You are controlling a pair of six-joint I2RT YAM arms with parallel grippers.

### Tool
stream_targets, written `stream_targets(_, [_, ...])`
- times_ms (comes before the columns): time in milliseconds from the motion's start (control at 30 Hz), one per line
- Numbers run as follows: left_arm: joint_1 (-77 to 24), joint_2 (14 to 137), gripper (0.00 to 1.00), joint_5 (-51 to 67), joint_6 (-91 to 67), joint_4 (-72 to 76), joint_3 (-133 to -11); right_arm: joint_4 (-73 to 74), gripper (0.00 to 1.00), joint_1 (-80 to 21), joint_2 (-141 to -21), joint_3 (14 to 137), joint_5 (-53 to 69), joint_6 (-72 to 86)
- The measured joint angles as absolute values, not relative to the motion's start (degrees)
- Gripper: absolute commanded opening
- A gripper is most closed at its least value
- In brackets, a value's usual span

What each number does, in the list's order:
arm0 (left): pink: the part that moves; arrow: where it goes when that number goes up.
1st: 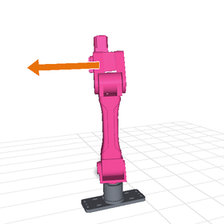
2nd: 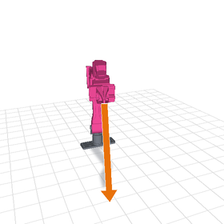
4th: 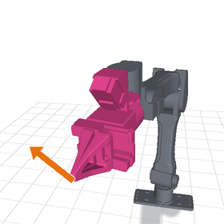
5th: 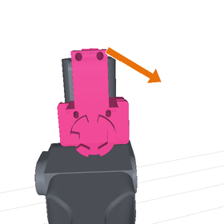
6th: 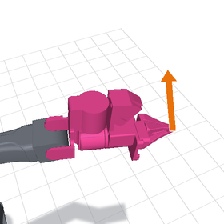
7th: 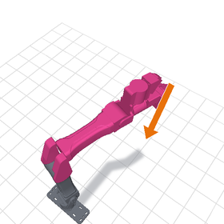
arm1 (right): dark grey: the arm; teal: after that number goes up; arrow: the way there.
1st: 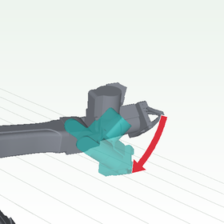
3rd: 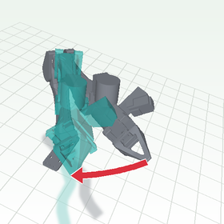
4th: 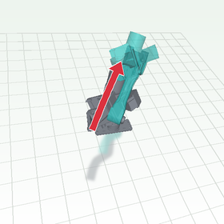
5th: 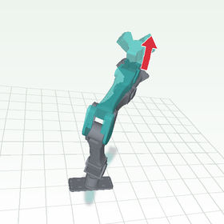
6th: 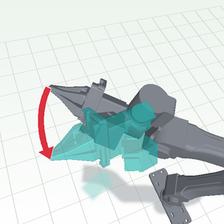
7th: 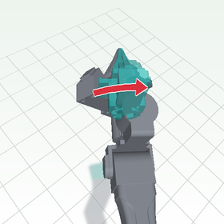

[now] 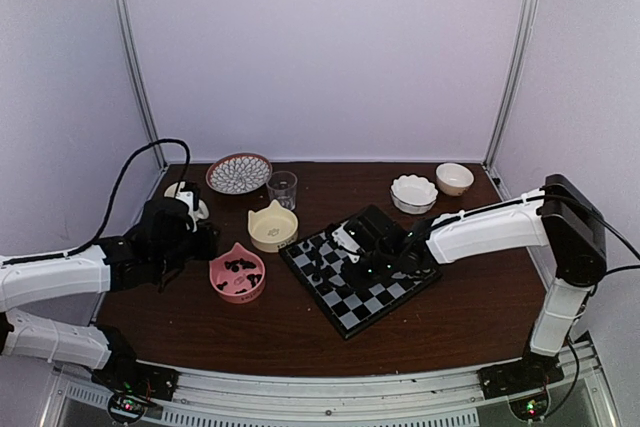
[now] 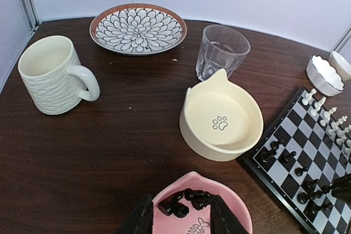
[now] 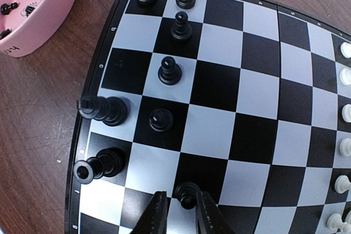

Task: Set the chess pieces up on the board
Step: Move the pawn to d7.

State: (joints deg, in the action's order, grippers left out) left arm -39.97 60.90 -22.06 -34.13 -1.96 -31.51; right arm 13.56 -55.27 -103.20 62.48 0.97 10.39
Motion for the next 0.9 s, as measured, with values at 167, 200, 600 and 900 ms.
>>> stream_targets(167, [-39.97, 60.23, 0.37, -22.06, -34.13, -1.91, -31.51, 13.63, 0.18, -55.27, -103.53, 62.50, 0.49, 10.39])
stream_targets(200, [-39.97, 60.18, 0.37, -22.06, -34.13, -1.89, -31.51, 13.65, 0.18, -55.27, -103.55, 62.50, 0.43, 10.39])
stream_targets(600, [-39.97, 60.10, 0.39, -22.15, -34.15, -2.07, -31.51, 13.72, 0.09, -55.27, -104.33, 63.33, 0.01, 10.41])
stream_targets(900, [-39.97, 60.03, 0.39, -22.31, -34.15, -2.87, -31.51, 11.42, 0.09, -55.27, -104.36, 63.37, 0.38, 10.44])
